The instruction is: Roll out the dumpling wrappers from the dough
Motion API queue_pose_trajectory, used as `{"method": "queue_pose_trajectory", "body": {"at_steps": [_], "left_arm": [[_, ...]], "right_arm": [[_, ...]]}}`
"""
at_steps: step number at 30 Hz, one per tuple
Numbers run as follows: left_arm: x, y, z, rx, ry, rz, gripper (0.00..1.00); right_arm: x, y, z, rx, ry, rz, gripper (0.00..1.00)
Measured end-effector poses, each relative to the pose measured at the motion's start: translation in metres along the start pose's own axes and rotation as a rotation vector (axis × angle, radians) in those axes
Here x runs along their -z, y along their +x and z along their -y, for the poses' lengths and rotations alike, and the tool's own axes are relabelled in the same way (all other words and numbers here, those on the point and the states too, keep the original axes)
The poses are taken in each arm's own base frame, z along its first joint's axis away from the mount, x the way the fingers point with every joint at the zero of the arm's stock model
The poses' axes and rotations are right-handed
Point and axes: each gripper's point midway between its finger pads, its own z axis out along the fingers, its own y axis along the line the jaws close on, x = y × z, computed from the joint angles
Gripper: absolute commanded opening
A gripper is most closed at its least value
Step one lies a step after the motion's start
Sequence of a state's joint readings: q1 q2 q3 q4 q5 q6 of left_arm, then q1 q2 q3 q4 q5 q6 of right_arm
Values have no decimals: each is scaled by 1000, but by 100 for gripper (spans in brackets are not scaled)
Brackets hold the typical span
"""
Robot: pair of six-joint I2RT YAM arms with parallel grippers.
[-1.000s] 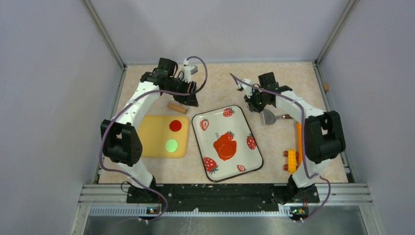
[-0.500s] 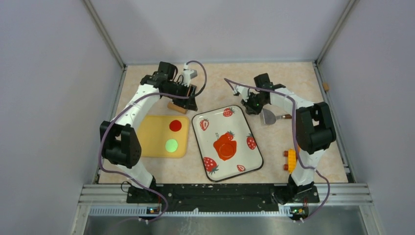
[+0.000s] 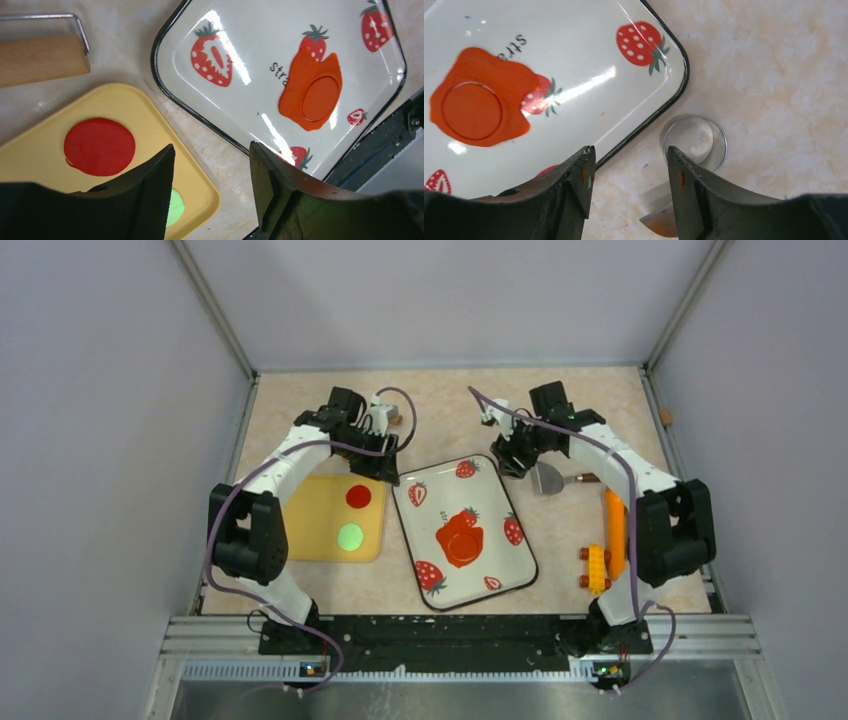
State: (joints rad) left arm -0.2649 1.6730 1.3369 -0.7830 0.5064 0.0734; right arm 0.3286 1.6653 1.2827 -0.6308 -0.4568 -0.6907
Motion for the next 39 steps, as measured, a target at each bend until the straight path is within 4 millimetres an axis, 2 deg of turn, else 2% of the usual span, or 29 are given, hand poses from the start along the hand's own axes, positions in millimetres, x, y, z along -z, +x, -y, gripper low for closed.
{"method": "queue_pose_trajectory", "body": {"at_steps": [3, 5, 7, 8, 9, 11, 13, 15, 19, 24, 31, 35, 39], "left_arm": [[-7, 11, -10, 59, -49, -19, 62], [-10, 16, -11, 94, -54, -29, 61], [-14, 20, -10, 126, -51, -31, 61], [-16, 22, -10, 141, -49, -33, 61], [-19, 25, -9, 155, -43, -35, 61], [-23, 29, -7, 187, -31, -41, 61], [-28, 30, -7, 215, -23, -44, 61], [-33, 30, -7, 242, -23, -48, 60], [-44, 30, -10, 307, -25, -55, 56], [-58, 37, -15, 380, -33, -90, 53], [-75, 50, -20, 436, -64, -144, 43], [-83, 52, -19, 439, -73, -164, 32], [-88, 46, -21, 439, -91, -162, 27]], "right_arm": [[10, -27, -22, 46, -18, 55, 62], [8, -42, -48, 94, -60, 75, 62], [-1, -50, -80, 147, -122, 74, 63], [-7, -49, -98, 174, -157, 65, 63], [-10, -48, -105, 184, -172, 59, 64], [-23, -37, -138, 232, -236, 22, 68], [-31, -29, -157, 268, -263, -4, 85], [-38, -25, -170, 293, -268, -21, 87], [-55, -37, -175, 315, -213, -5, 88], [-72, -41, -183, 312, -190, -8, 88], [-98, -18, -192, 291, -218, -89, 82], [-105, -7, -191, 290, -213, -129, 80], [-107, -6, -189, 297, -194, -141, 78]]}}
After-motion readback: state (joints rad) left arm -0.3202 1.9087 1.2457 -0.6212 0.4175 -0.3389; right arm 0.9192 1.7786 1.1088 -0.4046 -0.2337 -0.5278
